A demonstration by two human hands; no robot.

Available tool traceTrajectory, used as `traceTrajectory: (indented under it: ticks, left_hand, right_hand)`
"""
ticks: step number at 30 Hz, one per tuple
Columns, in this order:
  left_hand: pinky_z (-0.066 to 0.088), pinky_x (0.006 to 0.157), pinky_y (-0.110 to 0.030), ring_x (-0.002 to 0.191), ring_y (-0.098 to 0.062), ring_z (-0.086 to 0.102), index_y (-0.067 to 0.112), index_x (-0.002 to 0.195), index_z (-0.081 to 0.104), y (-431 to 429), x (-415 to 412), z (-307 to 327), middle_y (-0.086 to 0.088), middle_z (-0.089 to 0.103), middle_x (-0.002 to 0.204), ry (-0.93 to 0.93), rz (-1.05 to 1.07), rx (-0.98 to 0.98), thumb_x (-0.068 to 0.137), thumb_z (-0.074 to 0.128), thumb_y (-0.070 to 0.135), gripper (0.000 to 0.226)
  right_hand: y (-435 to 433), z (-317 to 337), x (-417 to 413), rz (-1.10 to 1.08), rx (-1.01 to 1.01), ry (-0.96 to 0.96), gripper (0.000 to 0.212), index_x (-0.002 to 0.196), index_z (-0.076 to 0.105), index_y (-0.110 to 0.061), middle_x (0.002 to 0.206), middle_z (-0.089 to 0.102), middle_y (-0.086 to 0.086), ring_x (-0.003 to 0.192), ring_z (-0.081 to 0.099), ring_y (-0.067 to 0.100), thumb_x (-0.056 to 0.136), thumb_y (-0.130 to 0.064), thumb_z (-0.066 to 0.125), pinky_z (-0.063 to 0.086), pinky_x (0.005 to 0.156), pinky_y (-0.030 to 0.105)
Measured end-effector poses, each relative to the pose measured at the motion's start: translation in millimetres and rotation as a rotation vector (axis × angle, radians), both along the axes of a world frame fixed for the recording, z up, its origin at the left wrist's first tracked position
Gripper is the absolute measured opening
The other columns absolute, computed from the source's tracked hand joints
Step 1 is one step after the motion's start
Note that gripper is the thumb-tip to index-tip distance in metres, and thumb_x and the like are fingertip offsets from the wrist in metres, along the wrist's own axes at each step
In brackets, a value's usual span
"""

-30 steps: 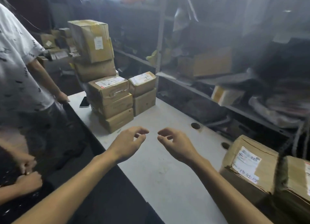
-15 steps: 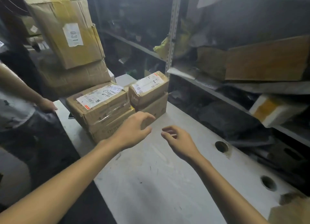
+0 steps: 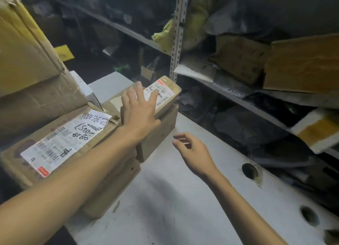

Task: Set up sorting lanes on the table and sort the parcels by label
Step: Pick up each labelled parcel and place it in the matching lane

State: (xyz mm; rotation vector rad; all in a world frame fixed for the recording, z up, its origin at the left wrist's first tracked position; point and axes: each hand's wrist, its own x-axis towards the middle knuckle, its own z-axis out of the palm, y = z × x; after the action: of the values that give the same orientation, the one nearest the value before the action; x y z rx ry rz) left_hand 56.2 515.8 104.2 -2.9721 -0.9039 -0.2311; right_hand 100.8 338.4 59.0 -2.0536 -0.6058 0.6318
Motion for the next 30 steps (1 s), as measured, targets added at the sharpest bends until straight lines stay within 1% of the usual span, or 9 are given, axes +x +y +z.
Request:
traceTrajectory:
  ticks: [3, 7, 10, 14, 18, 21, 23, 26, 30]
  left_hand:
    - [0.019, 0.112, -0.053, 0.138, -0.040, 0.024, 0.026, 0.153, 0.004, 6, 10, -5, -0.024, 0.018, 0.154, 0.102, 0.026, -0.005, 0.081, 0.069, 0.045, 0.099]
    - [0.034, 0.098, -0.048, 0.127, -0.036, 0.034, 0.027, 0.153, 0.001, 15, 12, -5, -0.021, 0.032, 0.142, 0.041, 0.022, -0.097, 0.079, 0.072, 0.037, 0.103]
    - [0.036, 0.094, -0.049, 0.125, -0.035, 0.035, 0.031, 0.153, -0.001, 11, 9, -4, -0.020, 0.034, 0.139, -0.006, 0.006, -0.101, 0.079, 0.072, 0.036, 0.104]
    - [0.035, 0.090, -0.046, 0.122, -0.034, 0.036, 0.033, 0.154, -0.004, 2, 2, -1, -0.019, 0.035, 0.136, -0.051, -0.017, -0.091, 0.080, 0.069, 0.032, 0.104]
    - [0.032, 0.090, -0.045, 0.120, -0.034, 0.036, 0.029, 0.155, 0.005, -17, -6, 5, -0.019, 0.037, 0.134, -0.121, -0.054, -0.069, 0.080, 0.067, 0.030, 0.098]
    - [0.033, 0.087, -0.044, 0.111, -0.033, 0.039, 0.027, 0.156, 0.009, -34, -10, 16, -0.018, 0.039, 0.128, -0.177, -0.094, -0.013, 0.078, 0.066, 0.030, 0.096]
    - [0.034, 0.087, -0.044, 0.109, -0.033, 0.040, 0.026, 0.155, 0.010, -48, -11, 26, -0.018, 0.041, 0.125, -0.216, -0.128, -0.027, 0.076, 0.066, 0.033, 0.097]
    - [0.036, 0.090, -0.045, 0.110, -0.030, 0.039, 0.029, 0.155, 0.007, -83, -16, 45, -0.013, 0.040, 0.122, -0.282, -0.169, -0.179, 0.070, 0.061, 0.045, 0.102]
    - [0.043, 0.094, -0.045, 0.107, -0.021, 0.038, 0.036, 0.144, 0.017, -154, -32, 56, -0.004, 0.040, 0.116, -0.340, -0.225, -0.500, 0.062, 0.061, 0.043, 0.094]
  right_hand:
    - [4, -3, 5, -0.008, 0.011, 0.029, 0.025, 0.121, 0.064, -0.027, 0.105, 0.059, -0.020, 0.094, 0.058, -0.006, 0.100, -0.039, 0.056, 0.044, 0.071, 0.009]
    - [1, -5, 5, -0.010, 0.018, 0.046, 0.022, 0.118, 0.063, -0.030, 0.104, 0.058, -0.024, 0.094, 0.058, -0.005, 0.100, -0.040, 0.056, 0.043, 0.071, 0.008]
    - [-6, -1, 8, -0.016, 0.025, 0.045, 0.023, 0.119, 0.062, -0.031, 0.102, 0.055, -0.029, 0.093, 0.057, -0.005, 0.100, -0.041, 0.055, 0.042, 0.071, 0.008]
    - [-26, 9, 13, -0.029, 0.039, 0.036, 0.023, 0.119, 0.062, -0.031, 0.108, 0.058, -0.020, 0.097, 0.057, -0.004, 0.100, -0.041, 0.055, 0.043, 0.073, 0.010]
    - [-43, 12, 13, -0.053, 0.053, 0.052, 0.021, 0.119, 0.057, -0.036, 0.111, 0.058, -0.017, 0.095, 0.060, -0.001, 0.099, -0.044, 0.055, 0.045, 0.069, 0.010]
    - [-54, 19, 7, -0.058, 0.065, 0.076, 0.038, 0.132, 0.050, -0.034, 0.118, 0.055, -0.013, 0.094, 0.058, 0.000, 0.097, -0.048, 0.056, 0.046, 0.068, 0.012]
    - [-62, 23, 2, -0.107, 0.122, 0.117, 0.054, 0.142, 0.040, -0.034, 0.132, 0.055, -0.007, 0.104, 0.061, 0.009, 0.095, -0.053, 0.058, 0.053, 0.079, 0.022]
    - [-75, 32, -2, -0.199, 0.277, 0.286, 0.080, 0.154, 0.015, -0.042, 0.147, 0.043, -0.004, 0.125, 0.055, 0.026, 0.090, -0.061, 0.059, 0.048, 0.105, 0.046]
    - [-97, 38, -16, -0.272, 0.466, 0.444, 0.119, 0.154, -0.007, -0.050, 0.151, 0.037, -0.010, 0.129, 0.053, 0.026, 0.068, -0.078, 0.070, 0.045, 0.105, 0.049]
